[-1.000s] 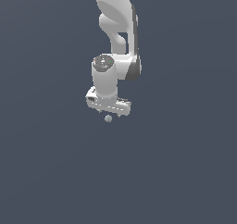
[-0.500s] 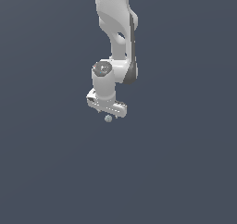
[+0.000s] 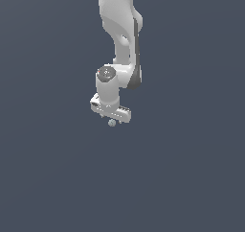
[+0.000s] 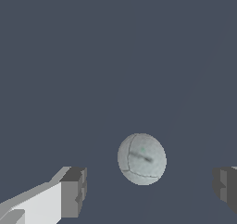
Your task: Pick up the object and move it to a goal position.
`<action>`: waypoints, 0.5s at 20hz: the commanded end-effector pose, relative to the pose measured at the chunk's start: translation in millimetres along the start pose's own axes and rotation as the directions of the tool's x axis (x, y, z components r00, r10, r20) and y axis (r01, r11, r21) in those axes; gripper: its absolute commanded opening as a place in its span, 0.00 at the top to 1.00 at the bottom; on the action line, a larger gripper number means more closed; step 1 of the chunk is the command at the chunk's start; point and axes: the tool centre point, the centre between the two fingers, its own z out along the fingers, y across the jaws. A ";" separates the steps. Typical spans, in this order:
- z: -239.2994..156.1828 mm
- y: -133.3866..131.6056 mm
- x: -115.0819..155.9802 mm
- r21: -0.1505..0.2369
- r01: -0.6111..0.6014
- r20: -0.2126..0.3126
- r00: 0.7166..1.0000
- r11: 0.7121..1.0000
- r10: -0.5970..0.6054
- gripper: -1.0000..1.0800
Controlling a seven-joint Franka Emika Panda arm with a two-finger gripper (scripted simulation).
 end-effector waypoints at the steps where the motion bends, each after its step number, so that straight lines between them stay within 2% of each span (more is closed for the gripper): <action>1: 10.6 0.5 -0.8 0.000 -0.001 0.001 1.000 1.000 0.001 0.04; 10: 40.2 0.6 -0.7 0.000 -0.003 0.000 1.000 1.000 0.003 0.04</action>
